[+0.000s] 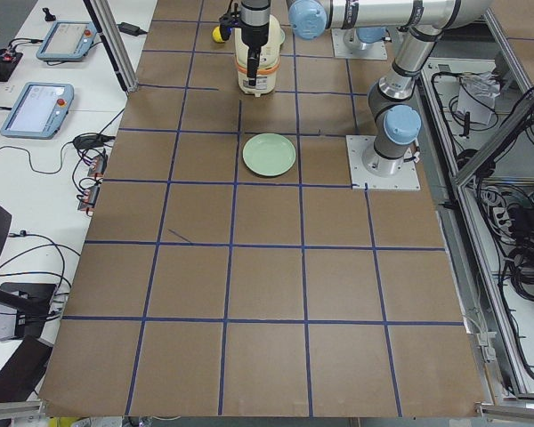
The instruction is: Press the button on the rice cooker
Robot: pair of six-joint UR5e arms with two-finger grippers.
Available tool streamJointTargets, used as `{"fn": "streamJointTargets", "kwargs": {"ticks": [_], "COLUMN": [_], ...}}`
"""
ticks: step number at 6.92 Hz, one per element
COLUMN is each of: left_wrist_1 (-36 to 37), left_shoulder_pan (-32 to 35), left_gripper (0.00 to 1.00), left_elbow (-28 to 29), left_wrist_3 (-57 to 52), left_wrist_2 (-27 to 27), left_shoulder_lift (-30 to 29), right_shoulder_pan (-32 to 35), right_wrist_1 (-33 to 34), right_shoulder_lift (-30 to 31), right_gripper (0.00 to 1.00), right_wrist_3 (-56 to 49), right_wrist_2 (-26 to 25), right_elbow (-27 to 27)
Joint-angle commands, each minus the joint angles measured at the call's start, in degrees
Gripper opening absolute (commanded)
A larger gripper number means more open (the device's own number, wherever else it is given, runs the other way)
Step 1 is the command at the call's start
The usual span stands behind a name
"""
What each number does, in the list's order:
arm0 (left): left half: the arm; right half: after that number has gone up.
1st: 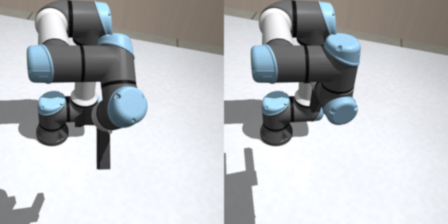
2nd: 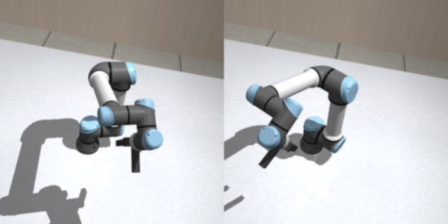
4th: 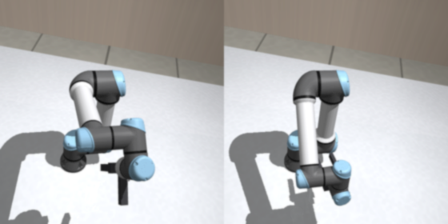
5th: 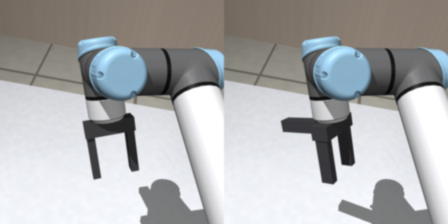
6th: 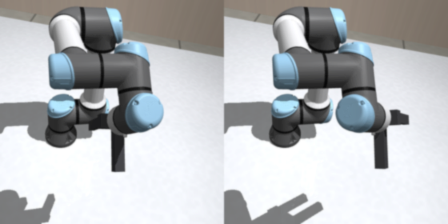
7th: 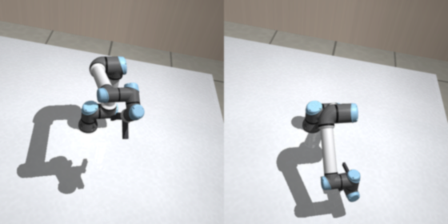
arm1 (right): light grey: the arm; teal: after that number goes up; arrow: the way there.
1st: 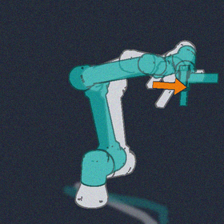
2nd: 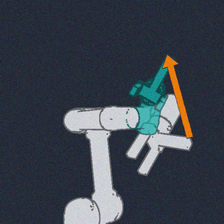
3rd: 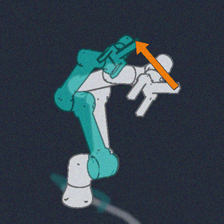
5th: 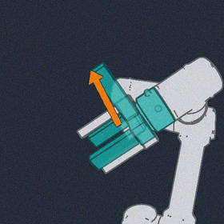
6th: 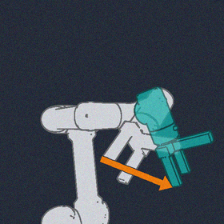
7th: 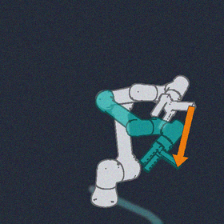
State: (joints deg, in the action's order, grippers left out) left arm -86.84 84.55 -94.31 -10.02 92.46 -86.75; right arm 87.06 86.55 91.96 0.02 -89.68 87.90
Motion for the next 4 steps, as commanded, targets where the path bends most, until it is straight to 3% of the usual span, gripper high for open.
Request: {"fn": "streamJointTargets", "kwargs": {"ticks": [1,4], "left_wrist_1": [0.00,0.00], "left_shoulder_pan": [0.00,0.00], "left_gripper": [1.00,1.00], "left_elbow": [0.00,0.00], "left_wrist_3": [0.00,0.00], "left_wrist_2": [0.00,0.00], "left_shoulder_lift": [0.00,0.00], "right_shoulder_pan": [0.03,0.48], "right_wrist_1": [-0.76,-1.20], "right_shoulder_lift": [-2.56,-2.84], "right_gripper": [1.00,1.00], "right_wrist_3": [-0.02,-0.02], "right_wrist_2": [-0.06,-0.06], "right_elbow": [-3.41,-3.44]}}
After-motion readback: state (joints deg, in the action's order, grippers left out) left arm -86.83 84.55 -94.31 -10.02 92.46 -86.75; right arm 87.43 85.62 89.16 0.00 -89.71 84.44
